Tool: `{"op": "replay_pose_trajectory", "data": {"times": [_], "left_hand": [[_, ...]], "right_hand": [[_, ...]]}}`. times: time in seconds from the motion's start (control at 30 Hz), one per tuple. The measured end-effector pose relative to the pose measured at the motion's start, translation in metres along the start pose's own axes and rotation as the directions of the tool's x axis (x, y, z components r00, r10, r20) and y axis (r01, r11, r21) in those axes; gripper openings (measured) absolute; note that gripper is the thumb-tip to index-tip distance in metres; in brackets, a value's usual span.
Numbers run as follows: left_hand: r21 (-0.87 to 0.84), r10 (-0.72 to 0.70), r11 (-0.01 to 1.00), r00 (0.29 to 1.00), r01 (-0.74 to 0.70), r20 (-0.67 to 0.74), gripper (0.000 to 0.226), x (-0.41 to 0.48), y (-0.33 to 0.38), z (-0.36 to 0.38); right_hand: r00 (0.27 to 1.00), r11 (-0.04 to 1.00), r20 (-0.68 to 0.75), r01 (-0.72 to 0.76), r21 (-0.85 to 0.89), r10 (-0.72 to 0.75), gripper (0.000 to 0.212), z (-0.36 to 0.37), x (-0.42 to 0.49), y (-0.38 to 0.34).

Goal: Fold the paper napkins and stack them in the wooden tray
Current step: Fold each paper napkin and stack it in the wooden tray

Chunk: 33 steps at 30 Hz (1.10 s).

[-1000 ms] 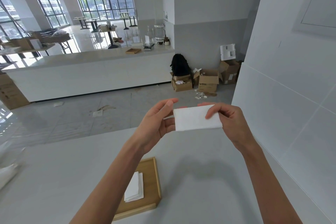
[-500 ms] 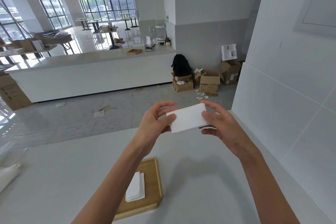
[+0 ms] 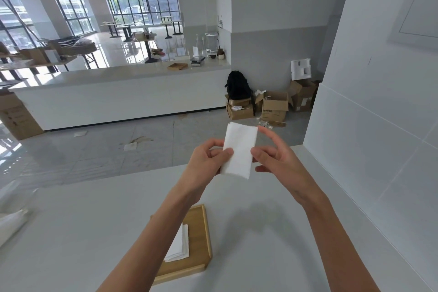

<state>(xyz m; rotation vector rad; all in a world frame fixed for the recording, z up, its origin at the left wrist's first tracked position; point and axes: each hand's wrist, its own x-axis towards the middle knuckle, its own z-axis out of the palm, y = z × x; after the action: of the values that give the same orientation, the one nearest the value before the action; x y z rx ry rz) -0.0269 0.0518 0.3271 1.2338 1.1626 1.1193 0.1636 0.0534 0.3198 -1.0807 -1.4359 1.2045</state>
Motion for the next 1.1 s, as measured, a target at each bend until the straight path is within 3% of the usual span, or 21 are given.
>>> {"op": "replay_pose_trajectory", "data": {"times": [0.13, 0.3, 0.37, 0.47, 0.53, 0.7, 1.1], "left_hand": [[0.051, 0.058, 0.997, 0.997, -0.055, -0.045, 0.019, 0.000, -0.003, 0.003], [0.207, 0.225, 0.958, 0.969, -0.200, -0.102, 0.050, -0.006, -0.012, -0.002], [0.227, 0.266, 0.944, 0.959, -0.239, -0.096, 0.046, -0.010, -0.014, -0.007], [0.221, 0.270, 0.945, 0.957, -0.242, -0.105, 0.028, -0.021, -0.014, -0.023], [0.203, 0.244, 0.955, 0.963, -0.218, -0.115, 0.027, -0.028, -0.015, -0.035], [0.208, 0.207, 0.961, 0.972, -0.181, -0.111, 0.047, -0.048, -0.021, -0.075], [0.328, 0.066, 0.945, 0.983, -0.007, -0.171, 0.056, -0.073, -0.082, -0.143]], "right_hand": [[0.998, 0.998, -0.061, 0.035, 0.060, -0.032, 0.066, 0.012, 0.001, 0.006], [0.990, 0.994, -0.101, 0.100, -0.031, -0.103, 0.062, 0.023, 0.007, 0.011], [0.988, 0.990, -0.091, 0.120, -0.079, -0.127, 0.052, 0.028, 0.006, 0.011], [0.983, 0.980, -0.095, 0.147, -0.134, -0.160, 0.025, 0.043, 0.005, 0.012], [0.983, 0.975, -0.055, 0.166, -0.150, -0.176, 0.017, 0.053, 0.006, 0.012], [0.987, 0.981, 0.112, 0.134, -0.142, -0.119, 0.035, 0.086, 0.005, 0.014], [0.993, 0.988, 0.112, -0.024, -0.153, 0.041, 0.033, 0.162, -0.006, 0.072]]}}
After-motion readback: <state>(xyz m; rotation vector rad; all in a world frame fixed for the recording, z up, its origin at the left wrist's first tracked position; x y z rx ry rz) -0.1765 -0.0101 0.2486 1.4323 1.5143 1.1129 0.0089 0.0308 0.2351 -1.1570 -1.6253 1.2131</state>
